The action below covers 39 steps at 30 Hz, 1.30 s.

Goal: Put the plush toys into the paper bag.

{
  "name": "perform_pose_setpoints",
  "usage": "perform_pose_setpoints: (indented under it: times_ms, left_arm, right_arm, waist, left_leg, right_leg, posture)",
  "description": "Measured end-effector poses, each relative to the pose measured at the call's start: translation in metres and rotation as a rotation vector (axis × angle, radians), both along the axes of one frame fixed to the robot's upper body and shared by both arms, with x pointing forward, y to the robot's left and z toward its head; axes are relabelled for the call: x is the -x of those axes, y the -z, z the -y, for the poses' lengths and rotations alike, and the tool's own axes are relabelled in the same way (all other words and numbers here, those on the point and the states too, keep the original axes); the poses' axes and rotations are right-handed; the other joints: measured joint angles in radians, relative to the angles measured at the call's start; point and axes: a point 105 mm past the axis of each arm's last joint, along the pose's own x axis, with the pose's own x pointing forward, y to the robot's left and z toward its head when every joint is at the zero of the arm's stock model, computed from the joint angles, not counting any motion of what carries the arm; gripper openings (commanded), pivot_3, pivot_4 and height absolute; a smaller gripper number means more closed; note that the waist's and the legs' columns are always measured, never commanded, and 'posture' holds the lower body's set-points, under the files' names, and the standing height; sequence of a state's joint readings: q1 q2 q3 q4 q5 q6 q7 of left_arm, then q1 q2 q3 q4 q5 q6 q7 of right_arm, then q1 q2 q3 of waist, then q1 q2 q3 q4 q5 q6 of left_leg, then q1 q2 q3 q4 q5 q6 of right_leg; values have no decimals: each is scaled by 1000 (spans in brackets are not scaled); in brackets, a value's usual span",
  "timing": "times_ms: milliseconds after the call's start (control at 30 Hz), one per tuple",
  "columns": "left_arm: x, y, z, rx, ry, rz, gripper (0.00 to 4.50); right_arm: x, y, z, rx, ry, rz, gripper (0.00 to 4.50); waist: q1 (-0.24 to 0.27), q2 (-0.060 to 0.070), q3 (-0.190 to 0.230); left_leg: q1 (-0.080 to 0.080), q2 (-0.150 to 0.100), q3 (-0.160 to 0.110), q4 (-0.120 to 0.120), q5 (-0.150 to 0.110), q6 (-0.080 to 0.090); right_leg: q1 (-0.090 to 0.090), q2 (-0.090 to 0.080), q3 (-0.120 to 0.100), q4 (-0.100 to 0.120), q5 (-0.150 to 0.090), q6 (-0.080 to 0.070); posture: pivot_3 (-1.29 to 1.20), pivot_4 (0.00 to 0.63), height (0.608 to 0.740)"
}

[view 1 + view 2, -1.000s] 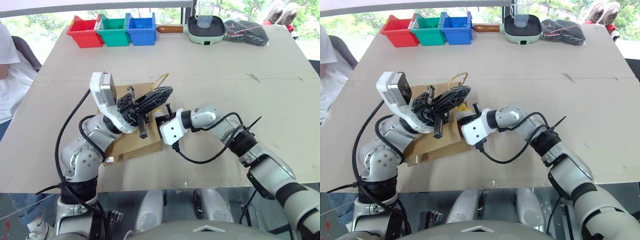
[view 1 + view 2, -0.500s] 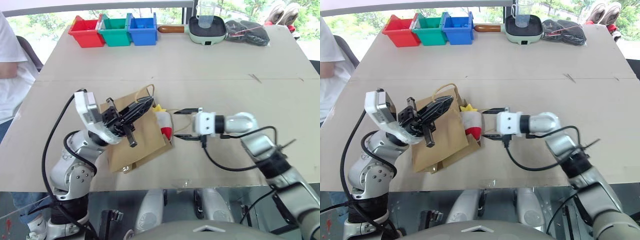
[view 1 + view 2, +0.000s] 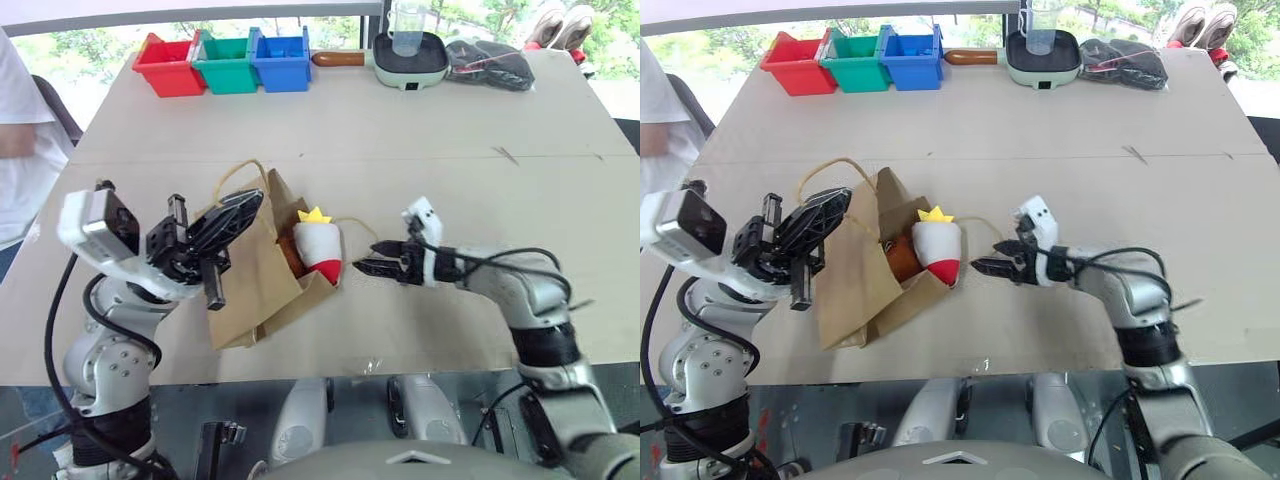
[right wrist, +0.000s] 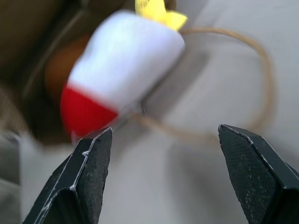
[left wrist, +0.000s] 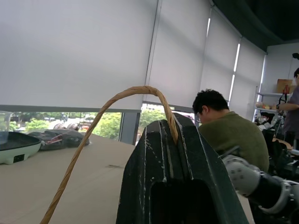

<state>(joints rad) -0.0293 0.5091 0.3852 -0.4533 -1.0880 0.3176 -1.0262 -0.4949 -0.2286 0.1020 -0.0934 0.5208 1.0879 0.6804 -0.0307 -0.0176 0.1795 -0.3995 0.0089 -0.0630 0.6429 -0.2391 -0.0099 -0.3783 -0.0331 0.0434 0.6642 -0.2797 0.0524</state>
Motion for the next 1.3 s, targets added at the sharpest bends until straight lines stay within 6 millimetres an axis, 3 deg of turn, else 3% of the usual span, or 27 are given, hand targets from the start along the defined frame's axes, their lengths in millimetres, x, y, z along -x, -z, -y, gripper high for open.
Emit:
perform_pose_setpoints:
  times_ms: [133,233,300,433,533,567,700,800,967,1033,1300]
  left_arm:
    - [4,2,-4,3,-21,-21,0]
    - [9,1,-4,6,-42,-15,0]
    - [12,3,-4,14,-64,-21,0]
    - [18,7,-5,17,-88,-35,0]
    - [19,5,-5,16,-92,-21,0]
    - [20,5,-5,16,-94,-19,0]
    - [22,5,-11,12,-127,-17,0]
    - [23,6,-13,14,-134,-17,0]
    - [23,7,-14,24,-145,-15,0]
    - [24,7,-14,29,-149,-15,0]
    - [24,11,-18,48,-187,-39,0]
  right_arm:
    - [-7,-1,-13,-65,-8,-78,3454]
    - [-8,-2,-11,-71,-4,-84,3454]
    - [-11,-5,0,-57,20,-49,3454]
    - [-19,-34,29,-63,73,135,3454]
    - [-18,-41,32,-87,63,168,4360]
    - [-17,-42,32,-94,62,163,4441]
    - [-19,-24,35,-27,85,53,4441]
    - [-8,-7,27,5,25,-52,4441]
    - [0,-2,18,20,-34,-67,4441]
    - [3,-1,16,16,-45,-69,3948]
    - [21,13,6,2,-127,-145,434]
  waist:
    - [-2,0,0]
    - [-6,0,0]
    - [-7,0,0]
    - [-6,0,0]
    - [-8,0,0]
    - [-10,0,0]
    - [-10,0,0]
    - [-8,0,0]
    - [-9,0,-1]
    - [-9,-1,-1]
    - [-10,-1,-1]
  left_leg:
    - [0,-1,0,-1,0,0]
    - [0,0,1,-1,0,0]
    - [0,0,1,-1,0,0]
    - [0,0,1,-1,0,0]
    - [0,0,1,-1,0,0]
    - [0,0,1,-1,0,0]
    - [0,0,1,-1,0,0]
    - [0,0,1,-1,0,0]
    - [0,0,1,-1,0,0]
    - [1,0,1,-2,0,0]
    - [1,1,1,-2,0,0]
  right_leg:
    - [0,0,0,-1,0,0]
    - [0,0,0,-1,0,0]
    - [0,-1,0,-1,0,0]
    - [0,0,0,-1,0,0]
    - [0,1,0,-1,0,0]
    - [0,1,1,0,0,0]
    - [0,1,1,-1,0,0]
    - [0,1,1,-1,0,0]
    - [0,1,1,-1,0,0]
    - [0,1,1,-1,0,0]
    - [0,1,1,-1,0,0]
  posture:
    - [0,150,740]
    - [0,150,740]
    - [0,150,740]
    - [0,150,740]
    - [0,150,740]
    - [0,150,740]
    - [0,150,740]
    - [0,150,740]
    - [0,150,740]
    - [0,150,740]
    - [0,150,740]
